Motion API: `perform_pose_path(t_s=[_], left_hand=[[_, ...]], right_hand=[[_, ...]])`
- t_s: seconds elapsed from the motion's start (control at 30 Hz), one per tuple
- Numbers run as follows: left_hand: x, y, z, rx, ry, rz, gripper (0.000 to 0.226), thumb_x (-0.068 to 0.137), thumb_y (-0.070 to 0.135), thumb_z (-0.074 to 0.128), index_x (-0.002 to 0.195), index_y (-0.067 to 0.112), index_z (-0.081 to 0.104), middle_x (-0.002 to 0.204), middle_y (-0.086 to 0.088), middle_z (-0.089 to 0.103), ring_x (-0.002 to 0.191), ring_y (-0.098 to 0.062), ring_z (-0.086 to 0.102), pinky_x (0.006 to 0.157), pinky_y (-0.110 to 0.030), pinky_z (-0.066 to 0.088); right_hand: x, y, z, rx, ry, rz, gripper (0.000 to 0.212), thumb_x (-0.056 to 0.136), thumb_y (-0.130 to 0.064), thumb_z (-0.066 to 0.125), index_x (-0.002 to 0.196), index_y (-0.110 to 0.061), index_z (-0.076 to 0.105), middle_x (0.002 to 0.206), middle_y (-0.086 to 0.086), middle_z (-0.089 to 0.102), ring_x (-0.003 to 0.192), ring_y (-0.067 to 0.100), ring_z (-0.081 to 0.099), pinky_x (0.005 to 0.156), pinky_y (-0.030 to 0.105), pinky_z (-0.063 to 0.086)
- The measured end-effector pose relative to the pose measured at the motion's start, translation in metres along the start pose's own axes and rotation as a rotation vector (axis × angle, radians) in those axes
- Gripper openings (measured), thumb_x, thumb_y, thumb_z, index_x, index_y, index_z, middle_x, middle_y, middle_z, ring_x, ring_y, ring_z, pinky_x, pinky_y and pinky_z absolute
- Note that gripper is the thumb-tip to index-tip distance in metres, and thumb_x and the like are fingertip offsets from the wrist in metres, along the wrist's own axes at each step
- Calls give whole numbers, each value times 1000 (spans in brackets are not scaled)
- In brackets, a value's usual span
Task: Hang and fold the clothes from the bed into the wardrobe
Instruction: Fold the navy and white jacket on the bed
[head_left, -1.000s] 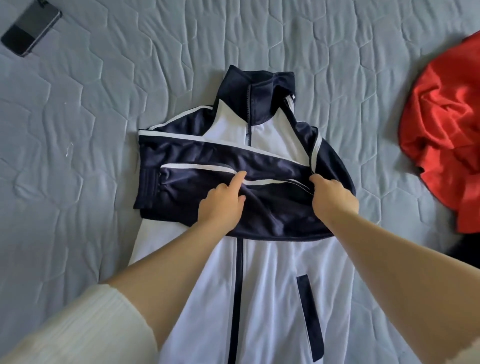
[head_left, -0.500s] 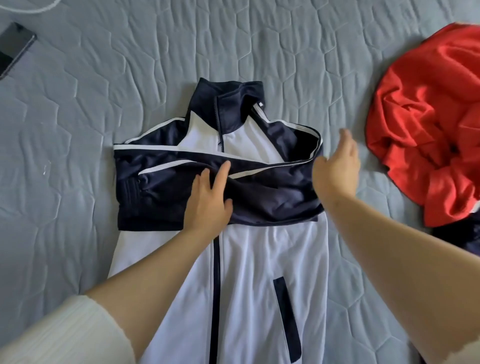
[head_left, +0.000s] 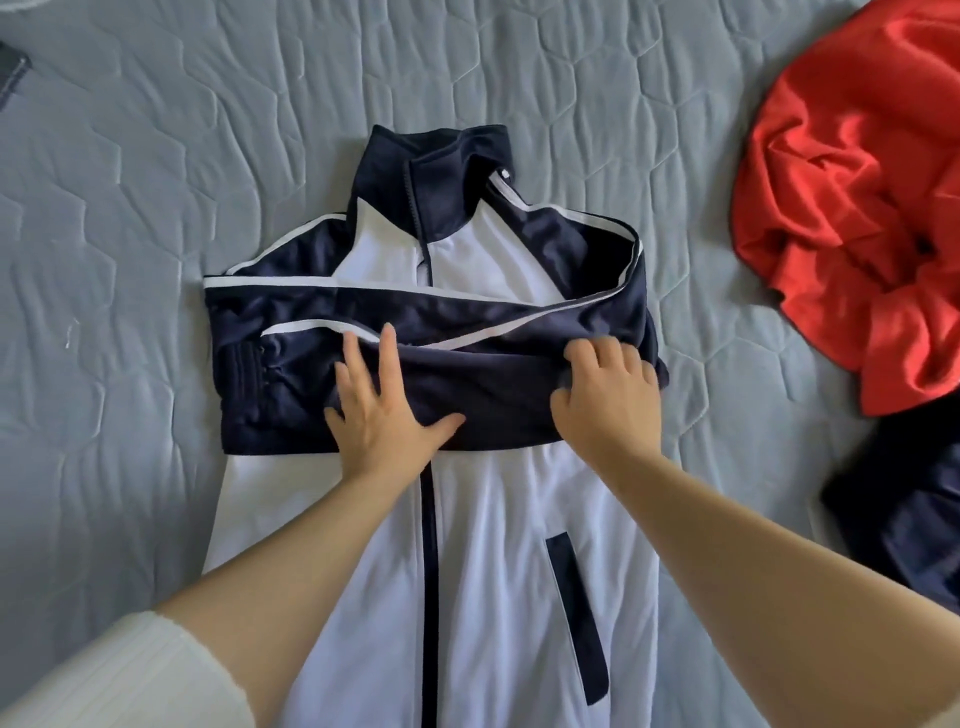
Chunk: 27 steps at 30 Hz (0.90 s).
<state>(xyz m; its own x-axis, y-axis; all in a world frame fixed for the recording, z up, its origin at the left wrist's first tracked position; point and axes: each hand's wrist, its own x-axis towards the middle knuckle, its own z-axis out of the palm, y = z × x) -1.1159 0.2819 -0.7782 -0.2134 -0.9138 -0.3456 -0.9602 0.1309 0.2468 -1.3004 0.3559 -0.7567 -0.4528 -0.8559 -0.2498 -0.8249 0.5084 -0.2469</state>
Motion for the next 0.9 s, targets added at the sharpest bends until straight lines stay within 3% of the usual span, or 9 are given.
perform_pose_path(t_s=[0.1, 0.17, 0.27, 0.37, 0.47, 0.57, 0.7, 0.8, 0.9], left_hand=[[-1, -5, 0, -12, 12, 83, 105, 75, 58, 62, 148, 28, -8, 156, -4, -11, 142, -27, 13, 106, -53, 25], [-1, -15, 0, 38, 17, 77, 98, 81, 55, 57, 149, 23, -6, 157, -1, -10, 139, -24, 24, 103, -51, 29], [5, -30, -3, 156, 27, 63, 100, 82, 56, 56, 149, 21, -10, 157, 2, -9, 136, -22, 31, 102, -47, 31], [18, -48, -10, 306, -28, 78, 97, 81, 65, 48, 148, 28, -12, 157, 5, -12, 142, -24, 15, 108, -47, 23], [29, -61, -16, 313, -44, 97, 81, 83, 69, 37, 147, 39, -2, 157, 6, -10, 144, -26, -3, 111, -56, 4], [38, -66, -21, 242, -33, 167, 68, 87, 65, 28, 146, 42, 5, 158, 7, -5, 144, -24, -8, 111, -57, -3], [53, -86, -31, 447, -219, 158, 68, 89, 65, 23, 145, 42, -9, 156, 9, -15, 144, -20, -13, 111, -56, -4], [64, -94, -38, 554, -318, 162, 66, 91, 63, 18, 144, 41, -15, 155, 10, -21, 143, -17, -18, 111, -56, -7], [44, -85, -36, 543, -135, 227, 62, 97, 44, 32, 149, 33, 0, 158, 0, -5, 144, -25, -5, 113, -54, 2]], right_hand=[[12, -21, 2, 97, -38, -234, 38, 86, -16, 49, 124, -12, 53, 126, 6, 52, 120, 28, 42, 92, 34, 27], [19, -22, 12, 55, -211, -277, 51, 94, -32, 42, 143, -20, 31, 147, -1, 34, 137, 21, 25, 105, 33, 20], [34, -4, 20, -152, -309, -189, 68, 93, -54, 35, 149, -27, 9, 157, -6, 8, 144, 22, 8, 113, 42, 14], [54, 9, 15, -164, -363, 36, 72, 91, -62, 28, 150, -29, 4, 158, -5, 1, 144, 24, 3, 114, 47, 9], [63, 7, 9, -102, -217, 172, 62, 95, -51, 30, 148, -24, 14, 156, 3, 16, 141, 28, 14, 112, 49, 16], [56, -8, 7, -68, 39, -10, 51, 96, -34, 39, 145, -24, 27, 149, 6, 29, 132, 32, 29, 101, 47, 28], [48, -17, 21, -158, -285, -66, 56, 97, -45, 31, 148, -35, 10, 158, 0, 7, 144, 27, 8, 113, 43, 12], [37, -12, 22, -162, -189, 48, 59, 97, -40, 34, 150, -29, 9, 158, 6, 6, 144, 30, 4, 115, 46, 6], [-1, -15, 25, -168, 0, -158, 56, 90, -19, 54, 143, -16, 36, 152, 15, 27, 139, 38, 25, 111, 52, 19]])
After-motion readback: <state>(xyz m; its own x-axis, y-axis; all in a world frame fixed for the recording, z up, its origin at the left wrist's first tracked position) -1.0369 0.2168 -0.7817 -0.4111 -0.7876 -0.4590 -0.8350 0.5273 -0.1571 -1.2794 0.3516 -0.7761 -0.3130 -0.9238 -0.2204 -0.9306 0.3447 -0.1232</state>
